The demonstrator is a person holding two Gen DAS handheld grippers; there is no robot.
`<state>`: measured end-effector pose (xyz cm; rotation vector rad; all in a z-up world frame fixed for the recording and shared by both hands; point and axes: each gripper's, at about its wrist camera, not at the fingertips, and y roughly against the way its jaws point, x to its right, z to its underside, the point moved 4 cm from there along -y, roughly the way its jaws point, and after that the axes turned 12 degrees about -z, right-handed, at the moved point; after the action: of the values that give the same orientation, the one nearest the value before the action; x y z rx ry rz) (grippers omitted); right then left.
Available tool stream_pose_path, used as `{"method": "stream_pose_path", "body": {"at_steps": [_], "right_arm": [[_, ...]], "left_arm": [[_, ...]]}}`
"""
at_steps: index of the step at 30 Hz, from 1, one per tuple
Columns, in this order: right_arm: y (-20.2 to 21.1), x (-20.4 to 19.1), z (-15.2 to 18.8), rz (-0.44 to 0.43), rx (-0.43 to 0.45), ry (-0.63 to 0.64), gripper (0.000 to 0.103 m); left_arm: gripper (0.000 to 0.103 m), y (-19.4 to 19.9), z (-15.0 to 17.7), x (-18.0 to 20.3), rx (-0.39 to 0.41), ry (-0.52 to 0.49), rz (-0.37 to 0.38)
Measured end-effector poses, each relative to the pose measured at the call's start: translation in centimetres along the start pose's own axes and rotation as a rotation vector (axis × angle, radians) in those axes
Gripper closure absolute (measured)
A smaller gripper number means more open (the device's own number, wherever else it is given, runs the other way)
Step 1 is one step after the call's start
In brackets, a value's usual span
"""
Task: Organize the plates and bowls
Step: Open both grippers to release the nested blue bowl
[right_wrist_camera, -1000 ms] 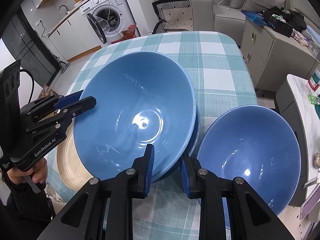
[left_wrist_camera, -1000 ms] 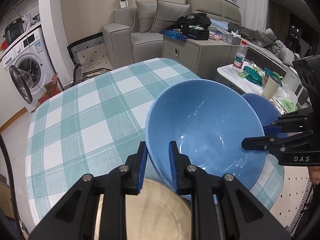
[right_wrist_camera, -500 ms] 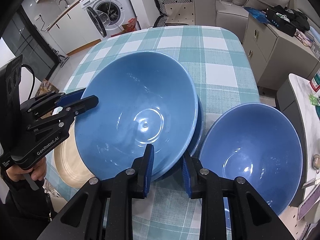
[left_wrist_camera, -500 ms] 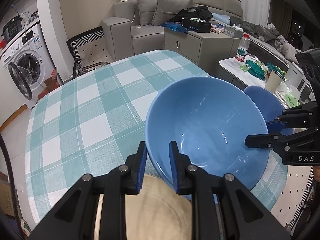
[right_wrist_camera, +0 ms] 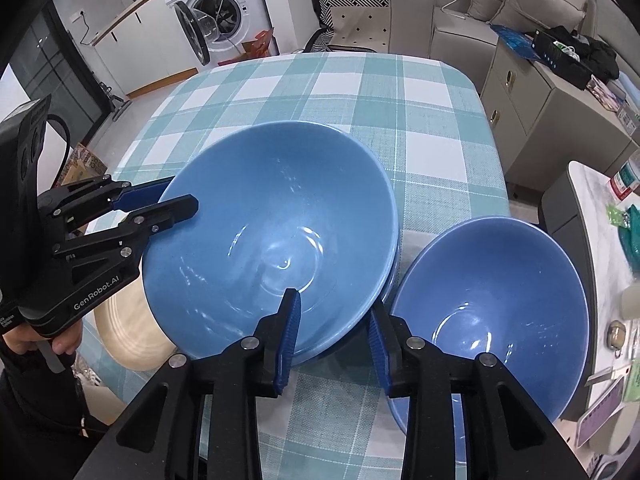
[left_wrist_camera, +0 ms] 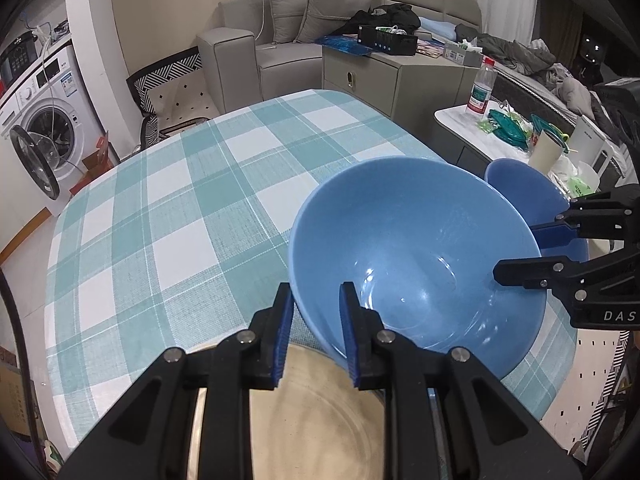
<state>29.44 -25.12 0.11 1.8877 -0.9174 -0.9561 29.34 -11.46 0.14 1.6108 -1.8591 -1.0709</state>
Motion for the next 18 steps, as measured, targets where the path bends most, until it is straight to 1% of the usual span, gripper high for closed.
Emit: {"method": "stream_pose_path", "body": {"at_steps": [3,8,9,10,11,12,13,14,16,18], "right_arm": [[-0.1,0.0,0.0,0.038,0.005,0.021,0.064],[0.1,0.0,0.1,0.054,0.015,0.039,0.064],[0.3,0.0,0.1,0.053,0.022,0.040,0.062],[0.4,0.0,0.1,0.050,0.030,0.045,0.060],[0.6,-0.1,0.0,0.050,0.036,0.048,0.056],[0.7,-0.1,0.0,0.052,0.042,0.051,0.055],[0.8,-0.1,0.1,0.050,0.047,0.056,0.054],[0.9,-0.2,0.1,0.048,0.048,0.060,0.053],[1.0,-0.2,0.1,0.042,0.060,0.063,0.047],[1.3,-0.5,0.2,0.023,0.085,0.083,0.036]], "left_arm": [[0.079,0.1,0.1,0.1,0.004,-0.006,0.008],[0.079,0.6,0.1,0.3,0.024,-0.024,0.016],[0.078,0.6,0.1,0.3,0.026,-0.023,0.017],[0.075,0.7,0.1,0.3,0.028,-0.024,0.016],[0.069,0.7,0.1,0.3,0.032,-0.024,0.015],[0.066,0.8,0.0,0.3,0.037,-0.023,0.014],[0.059,0.9,0.0,0.3,0.041,-0.023,0.011],[0.055,1.0,-0.1,0.3,0.047,-0.022,0.009],[0.054,1.3,-0.2,0.3,0.060,-0.017,0.020],[0.050,1.7,-0.4,0.3,0.074,-0.011,0.036]]}}
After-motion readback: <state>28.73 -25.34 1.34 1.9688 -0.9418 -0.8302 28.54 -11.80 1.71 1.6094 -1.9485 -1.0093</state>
